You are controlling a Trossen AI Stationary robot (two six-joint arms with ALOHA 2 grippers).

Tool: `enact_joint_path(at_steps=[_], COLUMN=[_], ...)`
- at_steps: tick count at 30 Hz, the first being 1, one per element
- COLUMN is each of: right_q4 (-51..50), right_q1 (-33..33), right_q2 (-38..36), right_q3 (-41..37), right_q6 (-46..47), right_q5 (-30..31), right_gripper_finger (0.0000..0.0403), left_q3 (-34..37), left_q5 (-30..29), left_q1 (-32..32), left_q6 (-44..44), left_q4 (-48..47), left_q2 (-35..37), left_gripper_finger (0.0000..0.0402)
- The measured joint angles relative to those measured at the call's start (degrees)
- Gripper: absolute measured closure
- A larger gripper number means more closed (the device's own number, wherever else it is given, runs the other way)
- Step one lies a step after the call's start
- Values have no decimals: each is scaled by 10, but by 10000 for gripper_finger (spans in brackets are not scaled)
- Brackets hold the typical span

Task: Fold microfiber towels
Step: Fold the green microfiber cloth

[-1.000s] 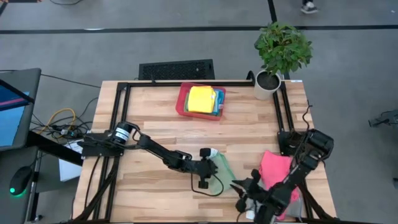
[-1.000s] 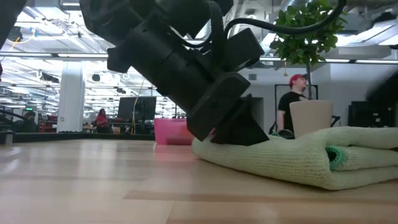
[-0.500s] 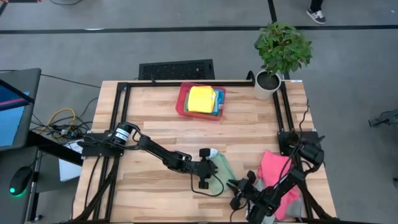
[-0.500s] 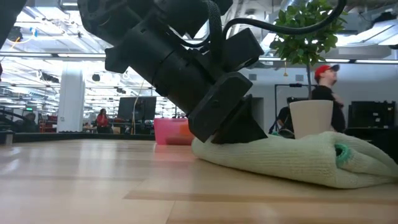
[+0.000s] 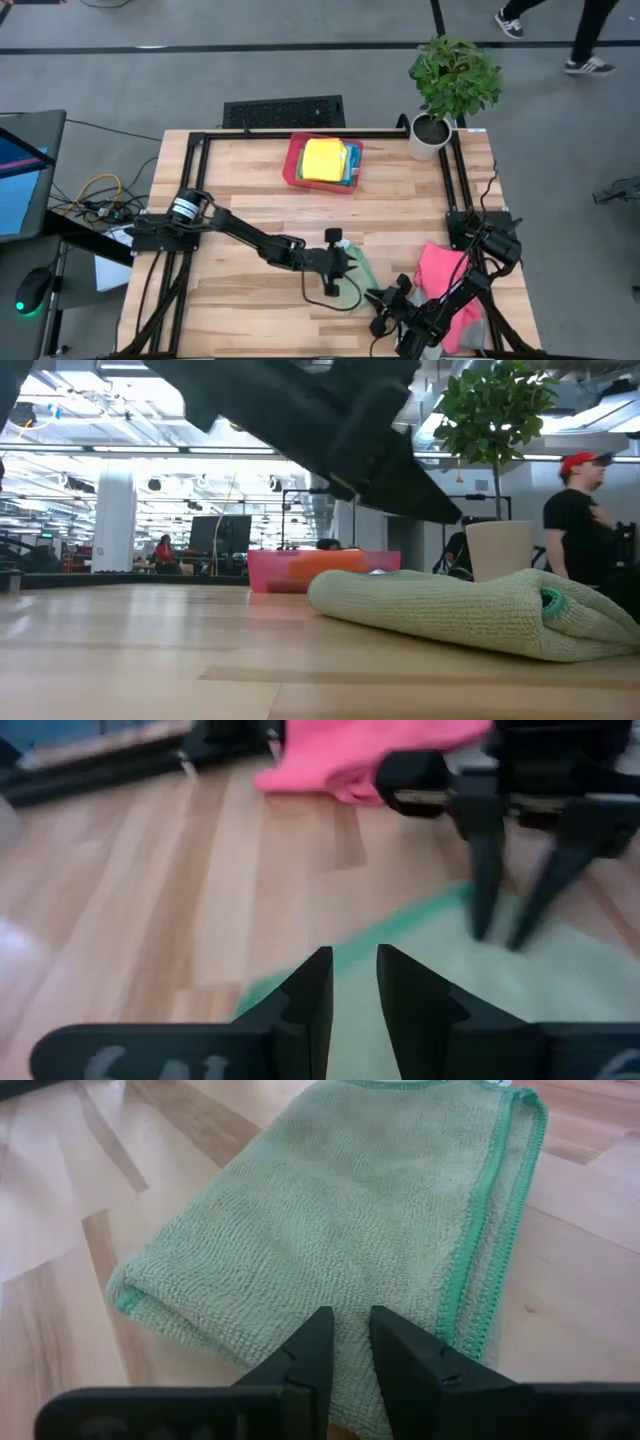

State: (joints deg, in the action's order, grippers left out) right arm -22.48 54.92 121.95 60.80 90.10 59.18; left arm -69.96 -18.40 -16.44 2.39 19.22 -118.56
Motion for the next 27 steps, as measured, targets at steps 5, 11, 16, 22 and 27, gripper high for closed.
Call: enact_joint_path(at_steps=[5,11,16,22,27], right_q4=[3,4,-10,-40,-63], right_q1=[0,1,1,0,0], right_q2=[0,1,1,1,-24], right_q3=[0,0,0,0,18], right_q6=[-2,-5,-5,-5,-55], right_q5=[-2,-1,-9,-9,12], right_gripper_finger=[306,306,306,306,306], left_q3=[12,7,7,6,16], left_q5=[59,48,48,0,-81], left_q1=[35,50,49,26,-3], left_q6=[-5,-35,-68,-135,-204], left_q4=[10,26,-18,-79,-81], left_q2=[-38,-78,-67,-66,-67], left_gripper_finger=[320,296,290,290,290])
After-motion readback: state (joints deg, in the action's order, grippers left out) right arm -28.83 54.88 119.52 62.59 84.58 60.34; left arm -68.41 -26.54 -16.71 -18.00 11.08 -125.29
